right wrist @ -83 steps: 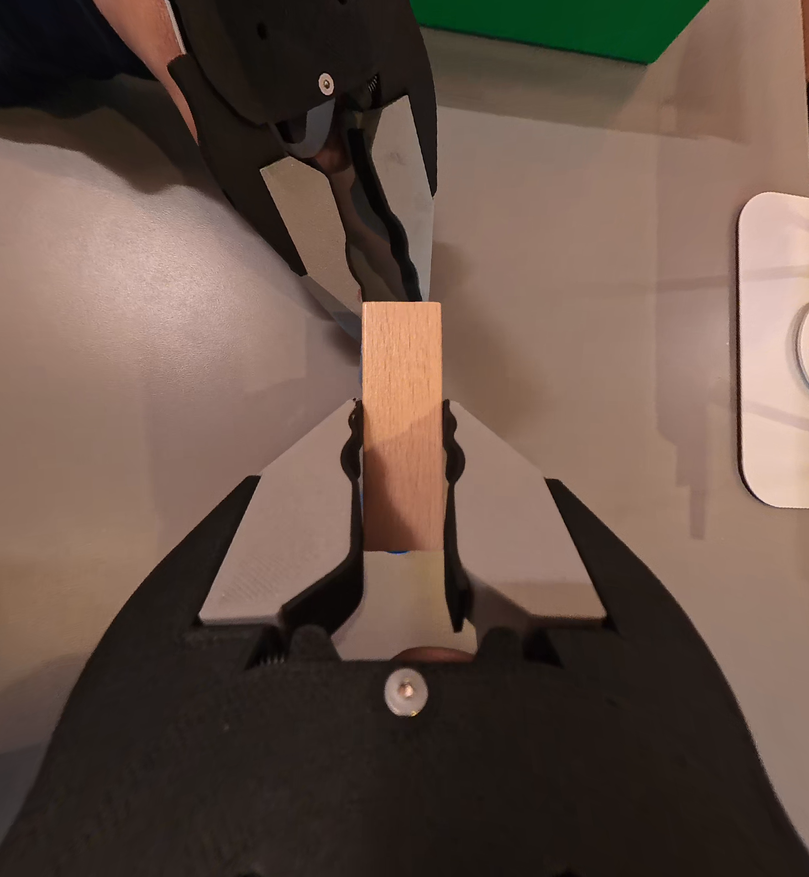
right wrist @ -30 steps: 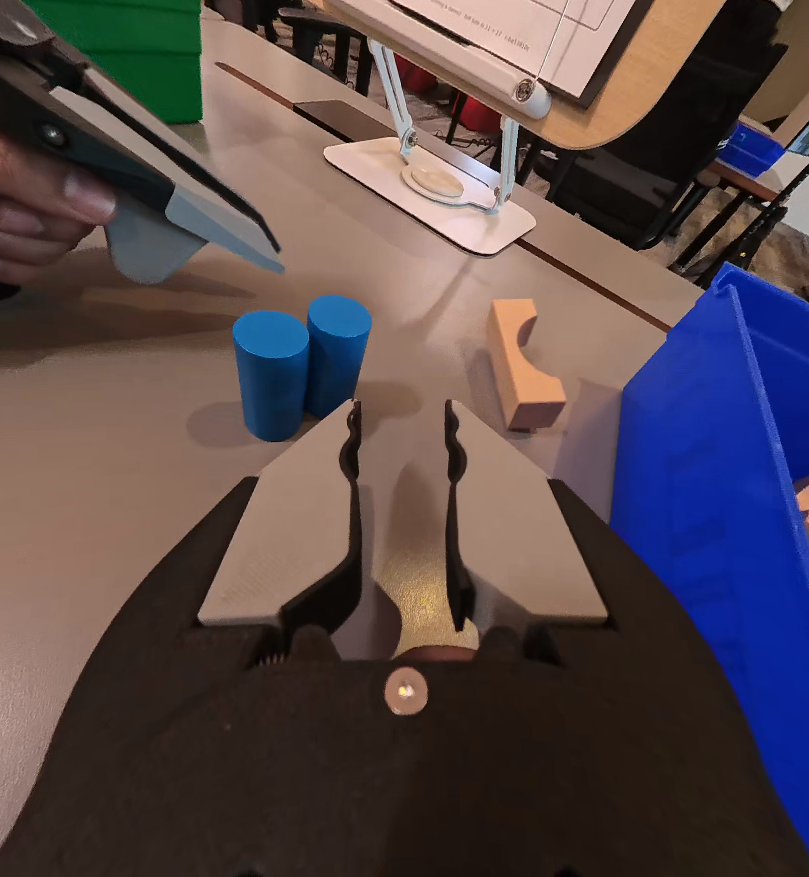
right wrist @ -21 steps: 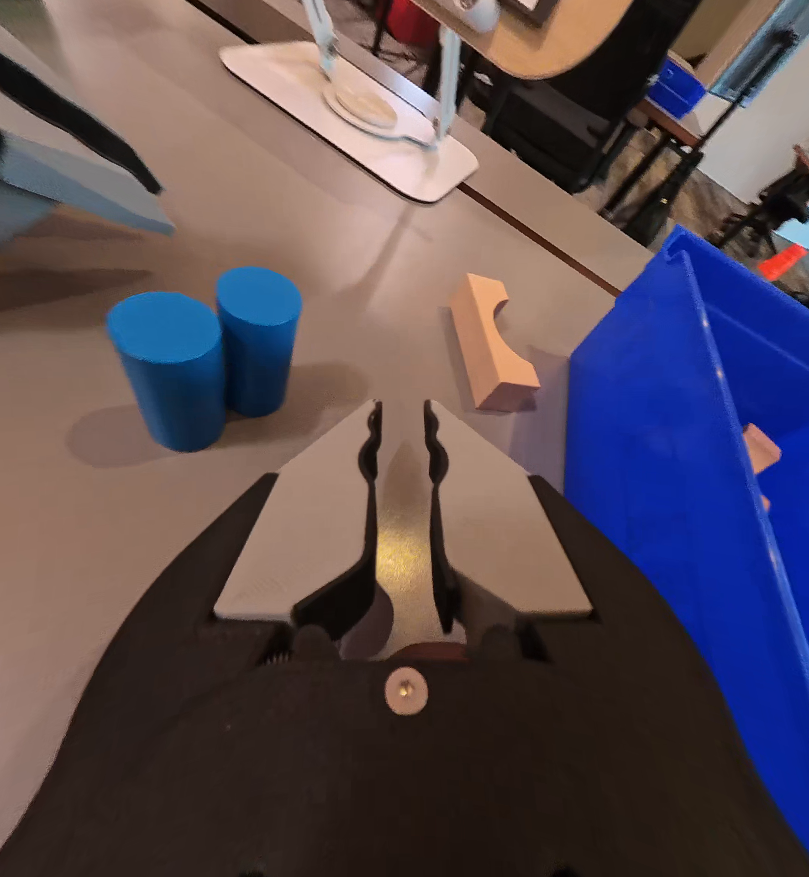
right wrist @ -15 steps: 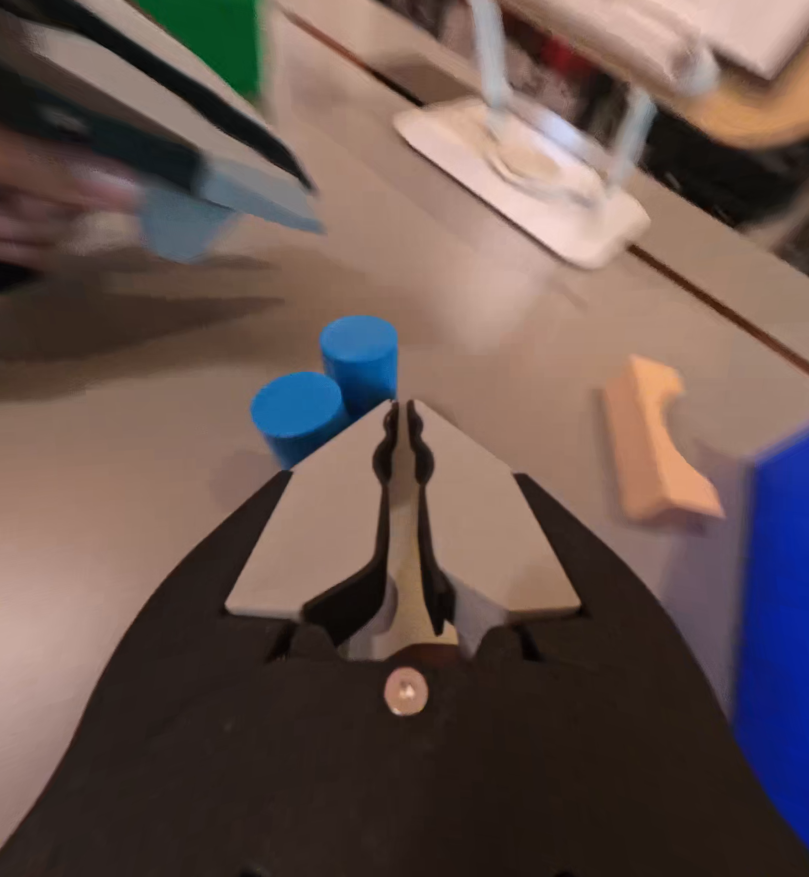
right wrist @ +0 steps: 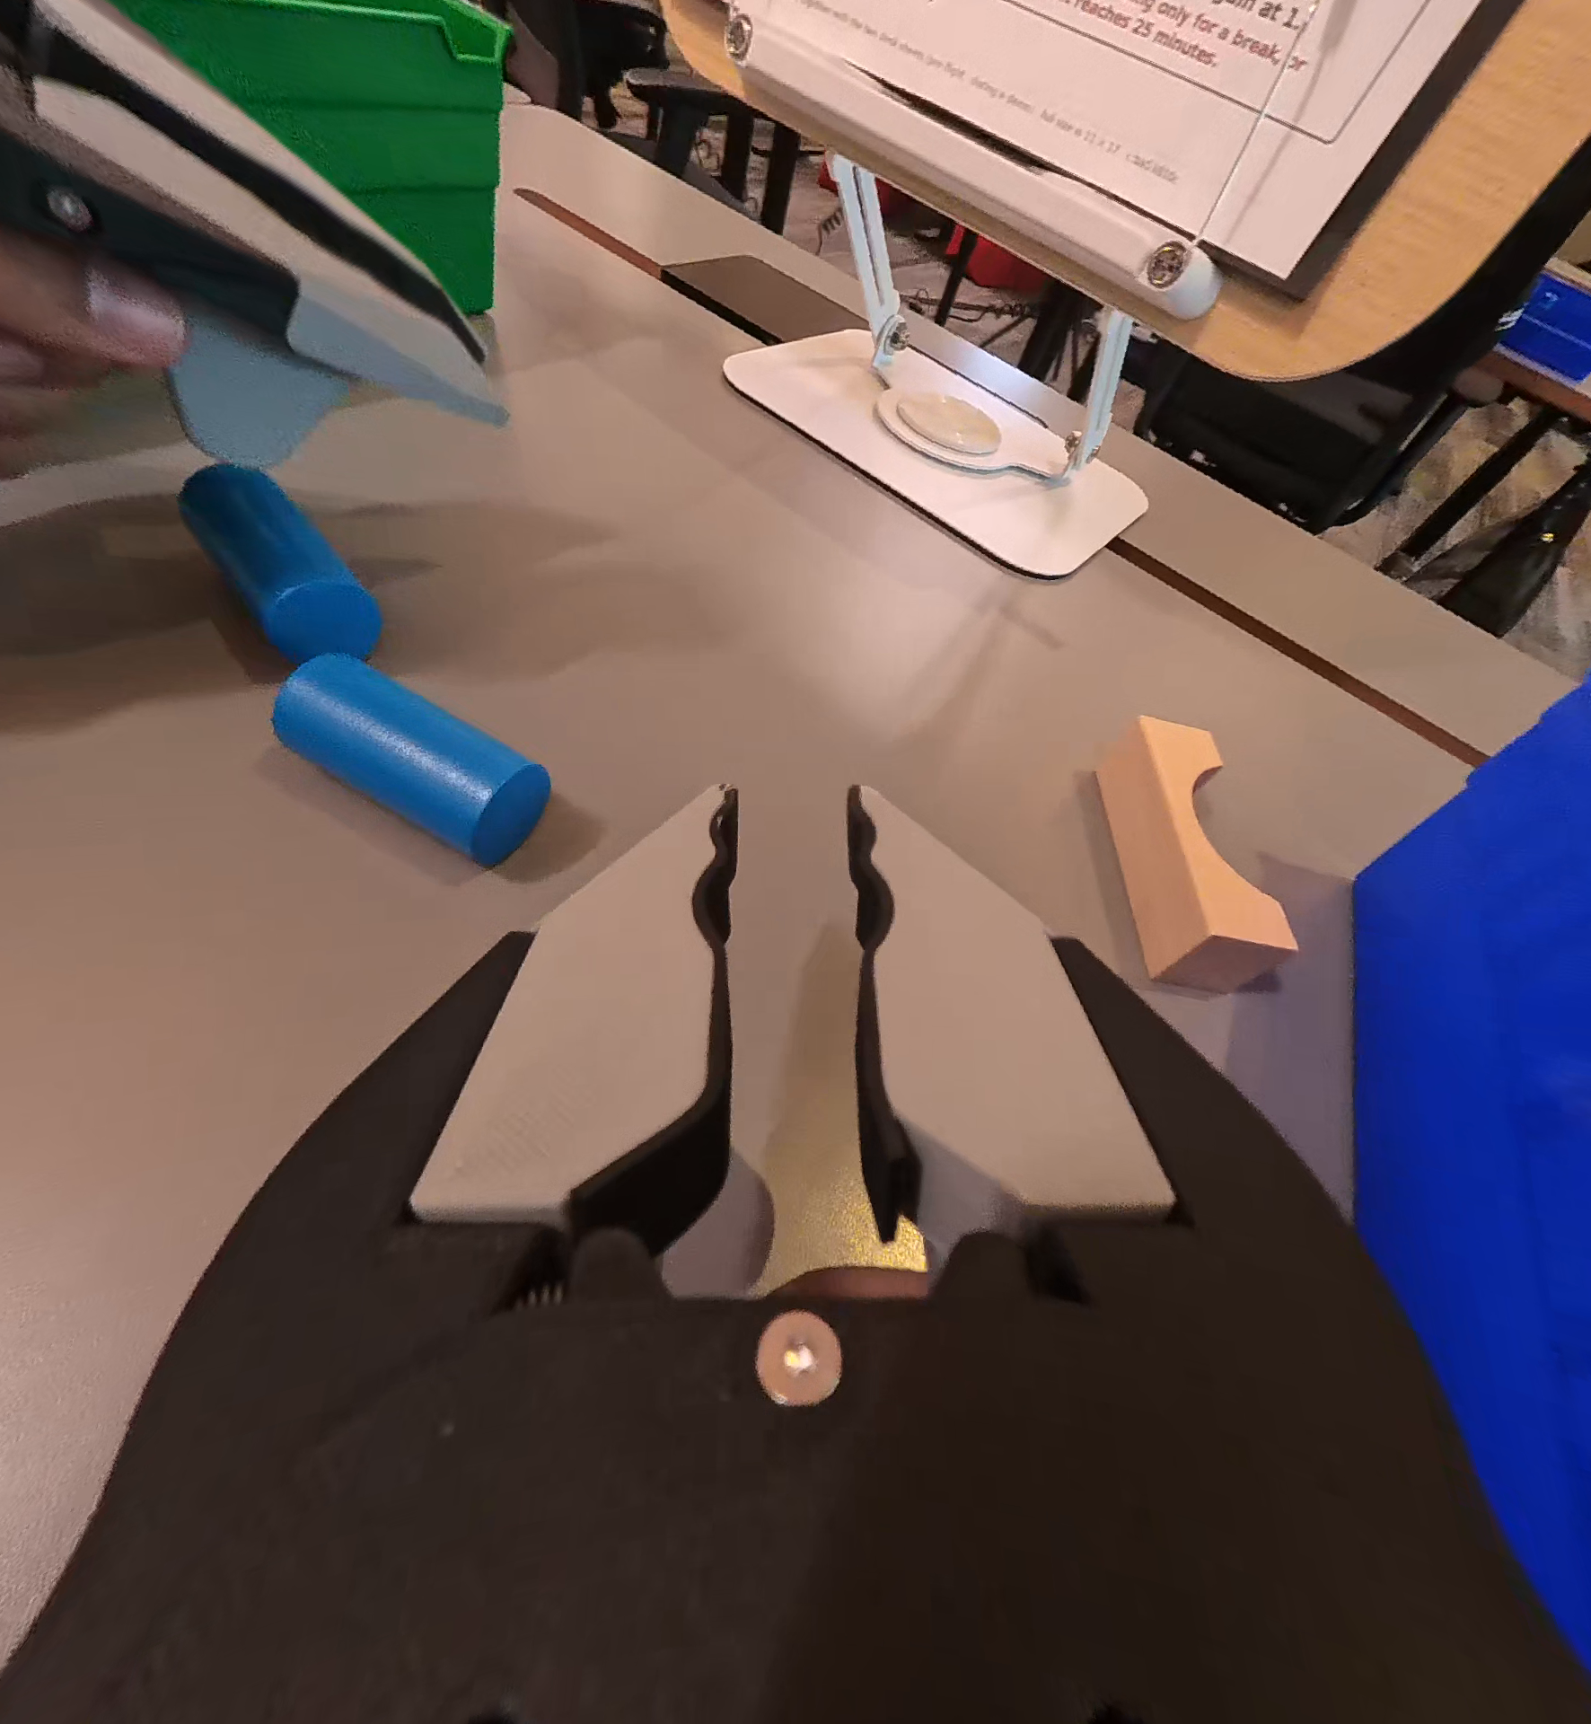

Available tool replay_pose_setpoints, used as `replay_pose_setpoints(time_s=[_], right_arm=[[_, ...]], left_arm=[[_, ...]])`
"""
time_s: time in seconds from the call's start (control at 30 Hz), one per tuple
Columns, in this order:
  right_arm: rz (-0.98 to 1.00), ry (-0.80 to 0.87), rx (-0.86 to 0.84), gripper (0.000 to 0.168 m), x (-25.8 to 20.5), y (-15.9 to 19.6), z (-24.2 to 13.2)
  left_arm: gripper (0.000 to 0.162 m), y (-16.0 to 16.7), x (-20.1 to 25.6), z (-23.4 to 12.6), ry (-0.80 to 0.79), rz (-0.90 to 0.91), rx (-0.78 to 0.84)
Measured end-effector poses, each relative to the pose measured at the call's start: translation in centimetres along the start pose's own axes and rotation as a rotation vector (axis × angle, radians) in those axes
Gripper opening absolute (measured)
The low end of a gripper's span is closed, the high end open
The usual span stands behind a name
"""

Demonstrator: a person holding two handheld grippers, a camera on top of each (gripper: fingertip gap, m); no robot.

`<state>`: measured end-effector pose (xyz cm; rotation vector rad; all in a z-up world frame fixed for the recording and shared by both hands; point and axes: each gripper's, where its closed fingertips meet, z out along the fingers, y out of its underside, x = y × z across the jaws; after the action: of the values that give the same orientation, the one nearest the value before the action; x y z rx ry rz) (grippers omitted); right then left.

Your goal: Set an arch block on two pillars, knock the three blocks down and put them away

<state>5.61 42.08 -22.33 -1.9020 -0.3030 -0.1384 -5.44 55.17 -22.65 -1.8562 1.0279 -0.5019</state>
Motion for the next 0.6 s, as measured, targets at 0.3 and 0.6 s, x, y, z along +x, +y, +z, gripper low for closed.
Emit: replay_pose_setpoints(time_s=[0.3, 0.6], right_arm=[[-0.008, -0.006, -0.002, 0.027, 0.2, 0.3, -0.3], [0.005, -0.511, 0.031, 0.04, -7.2, -0.8, -0.8]], left_arm=[[0.024, 0.8, 0.3, 0.7, -0.1, 0.189, -0.028], [0.024, 2.5, -1.0, -0.3, -0.16, 0.303, -0.026]])
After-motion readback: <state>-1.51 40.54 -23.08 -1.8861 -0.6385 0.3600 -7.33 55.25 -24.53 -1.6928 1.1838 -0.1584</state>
